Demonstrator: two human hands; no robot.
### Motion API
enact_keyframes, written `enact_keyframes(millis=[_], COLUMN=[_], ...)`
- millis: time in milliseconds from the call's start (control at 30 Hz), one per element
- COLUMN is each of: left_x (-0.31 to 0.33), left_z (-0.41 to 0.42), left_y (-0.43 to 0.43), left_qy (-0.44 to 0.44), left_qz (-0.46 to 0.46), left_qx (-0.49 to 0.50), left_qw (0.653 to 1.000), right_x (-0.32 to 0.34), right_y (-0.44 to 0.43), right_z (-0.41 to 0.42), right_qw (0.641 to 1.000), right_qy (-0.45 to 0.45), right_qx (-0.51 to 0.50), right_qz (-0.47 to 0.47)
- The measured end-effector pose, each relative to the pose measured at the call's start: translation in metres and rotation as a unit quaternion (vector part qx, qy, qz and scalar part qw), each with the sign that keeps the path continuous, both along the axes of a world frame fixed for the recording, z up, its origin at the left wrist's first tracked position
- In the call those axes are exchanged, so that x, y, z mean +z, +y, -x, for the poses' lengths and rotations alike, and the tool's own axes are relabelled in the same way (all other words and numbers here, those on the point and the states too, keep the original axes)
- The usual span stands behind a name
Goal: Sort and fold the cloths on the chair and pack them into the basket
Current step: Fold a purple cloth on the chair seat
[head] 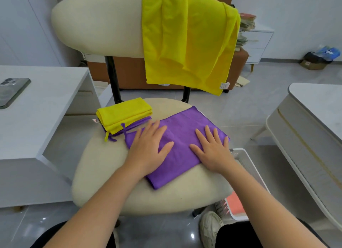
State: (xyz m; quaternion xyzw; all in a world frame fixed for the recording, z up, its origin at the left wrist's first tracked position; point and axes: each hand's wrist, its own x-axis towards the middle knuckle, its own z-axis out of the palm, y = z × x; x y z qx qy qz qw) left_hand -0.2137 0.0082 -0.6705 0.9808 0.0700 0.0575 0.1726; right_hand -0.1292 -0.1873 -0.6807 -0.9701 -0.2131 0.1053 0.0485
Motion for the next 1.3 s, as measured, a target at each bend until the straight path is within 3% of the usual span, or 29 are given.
enact_keyframes(millis=[133,300,367,400,500,633,767,900,1100,1300], left_x=[0.002,-0.013,-0.012,-0.009,-0.003,0.000,-0.002,-0.005,-0.007,-0.014], left_z=[0.011,0.017,0.019,0.021,0.029,0.044,0.052,0.055,0.051,0.038], left_y=[0.013,0.006,0.007,0.006,0.000,-0.003,0.001,0.001,0.002,0.043], left_qy=[0.065,0.116,0.074,0.013,-0.188,-0.114,-0.114,-0.155,-0.153,-0.119], left_qz=[-0.056,-0.108,-0.078,-0.056,-0.043,-0.097,-0.098,-0.069,-0.049,-0.044], left_qx=[-0.157,-0.168,-0.153,-0.158,-0.248,-0.331,-0.313,-0.300,-0.269,-0.144], left_qw=[0.984,0.973,0.982,0.986,0.949,0.932,0.938,0.939,0.949,0.981], right_x=[0.000,0.005,0.005,0.004,-0.005,-0.005,-0.007,-0.010,-0.014,-0.009], right_y=[-0.018,-0.017,-0.012,-0.010,-0.012,-0.020,-0.028,-0.023,-0.001,-0.008], right_z=[-0.017,-0.006,0.006,0.013,0.025,0.030,0.037,0.046,0.060,0.058], right_qw=[0.999,0.991,0.977,0.968,0.934,0.915,0.921,0.921,0.905,0.907], right_qy=[0.012,-0.065,-0.097,-0.112,-0.158,-0.156,-0.092,-0.136,-0.199,-0.122], right_qx=[0.040,0.112,0.179,0.206,0.266,0.281,0.305,0.306,0.291,0.242], right_qz=[-0.011,-0.040,-0.070,-0.096,-0.176,-0.244,-0.223,-0.197,-0.237,-0.322])
